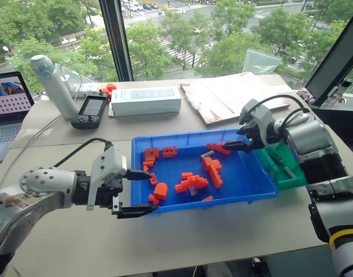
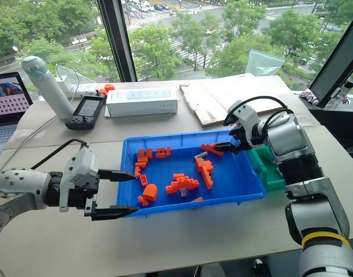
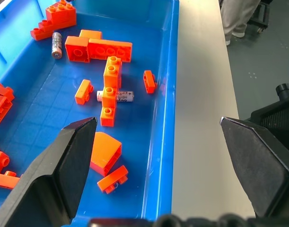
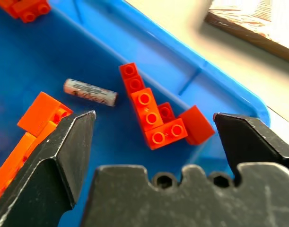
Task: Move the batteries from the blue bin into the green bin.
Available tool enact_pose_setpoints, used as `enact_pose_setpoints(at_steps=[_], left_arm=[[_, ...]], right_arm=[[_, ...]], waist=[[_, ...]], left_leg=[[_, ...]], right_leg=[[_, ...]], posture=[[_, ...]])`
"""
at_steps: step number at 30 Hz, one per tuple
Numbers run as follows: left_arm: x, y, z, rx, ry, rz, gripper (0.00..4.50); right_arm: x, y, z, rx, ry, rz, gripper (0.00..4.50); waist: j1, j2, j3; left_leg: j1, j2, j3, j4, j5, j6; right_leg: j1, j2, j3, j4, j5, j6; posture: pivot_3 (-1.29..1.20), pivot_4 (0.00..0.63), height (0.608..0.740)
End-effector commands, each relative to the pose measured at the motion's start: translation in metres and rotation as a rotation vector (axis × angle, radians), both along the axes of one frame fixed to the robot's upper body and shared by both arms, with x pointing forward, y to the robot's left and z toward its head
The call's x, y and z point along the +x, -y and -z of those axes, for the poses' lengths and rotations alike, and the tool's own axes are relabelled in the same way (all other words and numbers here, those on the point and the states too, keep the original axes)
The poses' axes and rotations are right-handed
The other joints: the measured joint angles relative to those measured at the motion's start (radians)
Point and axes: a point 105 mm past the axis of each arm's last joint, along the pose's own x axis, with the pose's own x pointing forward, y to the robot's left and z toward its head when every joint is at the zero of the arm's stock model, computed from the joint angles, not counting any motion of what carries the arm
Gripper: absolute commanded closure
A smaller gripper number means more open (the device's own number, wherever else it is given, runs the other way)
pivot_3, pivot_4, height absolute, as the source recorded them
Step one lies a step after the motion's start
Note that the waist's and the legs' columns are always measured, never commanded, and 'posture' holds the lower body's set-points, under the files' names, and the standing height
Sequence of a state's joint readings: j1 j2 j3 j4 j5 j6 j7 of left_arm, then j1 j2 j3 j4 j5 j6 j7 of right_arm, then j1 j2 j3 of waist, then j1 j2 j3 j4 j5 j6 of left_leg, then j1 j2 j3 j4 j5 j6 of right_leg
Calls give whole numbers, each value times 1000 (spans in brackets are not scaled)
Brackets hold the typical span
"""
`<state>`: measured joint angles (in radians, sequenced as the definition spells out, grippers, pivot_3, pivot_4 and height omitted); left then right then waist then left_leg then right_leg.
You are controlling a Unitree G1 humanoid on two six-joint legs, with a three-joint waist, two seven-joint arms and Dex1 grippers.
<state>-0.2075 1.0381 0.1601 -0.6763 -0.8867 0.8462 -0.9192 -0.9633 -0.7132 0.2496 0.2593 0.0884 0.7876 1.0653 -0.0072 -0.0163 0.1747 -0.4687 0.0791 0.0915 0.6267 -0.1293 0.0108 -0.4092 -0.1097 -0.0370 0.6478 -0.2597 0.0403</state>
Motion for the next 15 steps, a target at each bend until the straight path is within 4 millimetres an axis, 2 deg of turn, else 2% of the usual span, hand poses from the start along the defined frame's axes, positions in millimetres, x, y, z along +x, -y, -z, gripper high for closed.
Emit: enact_pose_setpoints(at_steps=[1, 5, 9, 11, 13, 15], left_arm=[[-1, 2, -6, -2, 37, 21, 0], [-1, 1, -6, 2, 37, 18, 0], [-1, 0, -6, 7, 39, 9, 0], [-1, -1, -6, 10, 38, 5, 0], [-2, -2, -6, 11, 38, 0, 0], [-3, -2, -6, 11, 37, -4, 0]], right_arm=[[-21, -31, -10, -46, 121, -264, 28], [-14, -46, -4, -79, 222, -348, 28], [4, -47, -6, -136, 349, -393, 28], [11, -42, -6, -178, 341, -403, 28], [10, -34, -9, -179, 249, -427, 534], [10, -27, -10, -243, 245, -472, 1088]], waist=[[0, 0, 0], [-1, 0, 0], [0, 0, 0], [-1, 0, 0], [-2, 0, 0], [-3, 0, 0]], left_leg=[[0, 0, 0, 0, 0, 0], [0, 0, 0, 1, 0, 0], [0, 0, 0, 2, 0, -1], [0, 0, 0, 2, 0, -1], [0, 0, 0, 1, 0, -1], [0, 0, 0, 1, 0, 0]], right_leg=[[0, 0, 0, 0, 0, 0], [1, 0, 0, 0, 0, 0], [1, 0, 0, 0, 0, 0], [1, 0, 0, 0, 0, 0], [1, 0, 0, 0, 0, 0], [0, 0, 0, 0, 0, 0]], posture=[[0, 150, 740], [0, 150, 740], [0, 150, 740], [0, 150, 740], [0, 150, 740], [0, 150, 740]])
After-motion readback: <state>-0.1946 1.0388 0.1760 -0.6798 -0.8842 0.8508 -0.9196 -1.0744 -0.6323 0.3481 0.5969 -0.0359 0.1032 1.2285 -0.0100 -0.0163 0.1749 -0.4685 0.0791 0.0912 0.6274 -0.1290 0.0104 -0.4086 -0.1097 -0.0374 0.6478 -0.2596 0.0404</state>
